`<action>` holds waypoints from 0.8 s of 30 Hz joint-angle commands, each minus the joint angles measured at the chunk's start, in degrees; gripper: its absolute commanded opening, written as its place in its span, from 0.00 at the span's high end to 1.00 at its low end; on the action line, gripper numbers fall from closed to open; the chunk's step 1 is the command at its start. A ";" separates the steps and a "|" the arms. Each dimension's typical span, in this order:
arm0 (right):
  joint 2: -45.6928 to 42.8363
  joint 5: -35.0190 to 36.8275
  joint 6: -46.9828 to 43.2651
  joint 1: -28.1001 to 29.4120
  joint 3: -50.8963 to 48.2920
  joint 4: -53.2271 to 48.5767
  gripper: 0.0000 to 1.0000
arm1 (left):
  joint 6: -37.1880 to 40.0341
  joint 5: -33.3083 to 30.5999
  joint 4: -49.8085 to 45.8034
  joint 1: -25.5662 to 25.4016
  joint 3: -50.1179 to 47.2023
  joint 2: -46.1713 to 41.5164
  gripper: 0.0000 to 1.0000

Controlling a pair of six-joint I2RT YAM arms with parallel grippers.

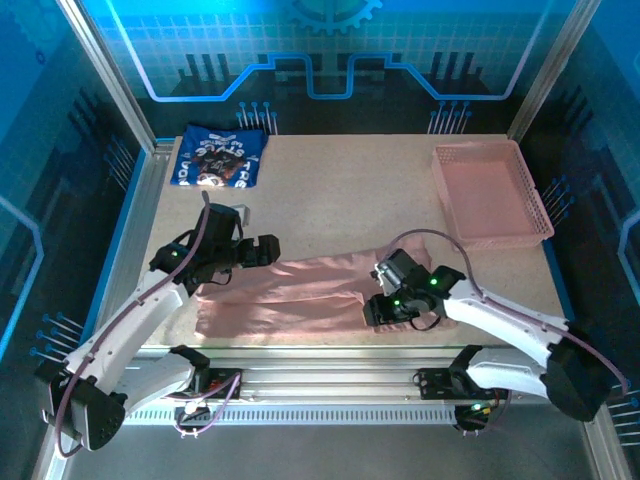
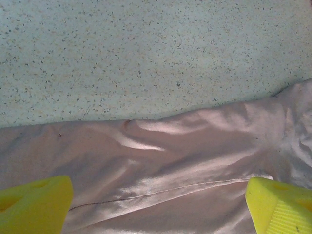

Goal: Fold and stack the t-shirts

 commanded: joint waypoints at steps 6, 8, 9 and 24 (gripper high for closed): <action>-5.72 7.91 6.63 -10.02 0.56 -5.94 0.40 | -2.72 -0.62 2.67 -0.41 -1.10 2.94 0.07; -3.62 7.05 7.38 -14.63 0.70 -6.06 0.43 | -3.22 -0.06 2.13 -0.41 0.10 5.86 0.07; -2.22 6.61 7.44 -16.13 0.80 -5.66 0.44 | -3.47 0.13 1.43 -0.41 1.02 7.86 0.07; 9.92 11.02 17.52 -16.72 1.86 -2.23 0.62 | -9.20 0.71 -6.75 8.81 3.06 27.13 0.12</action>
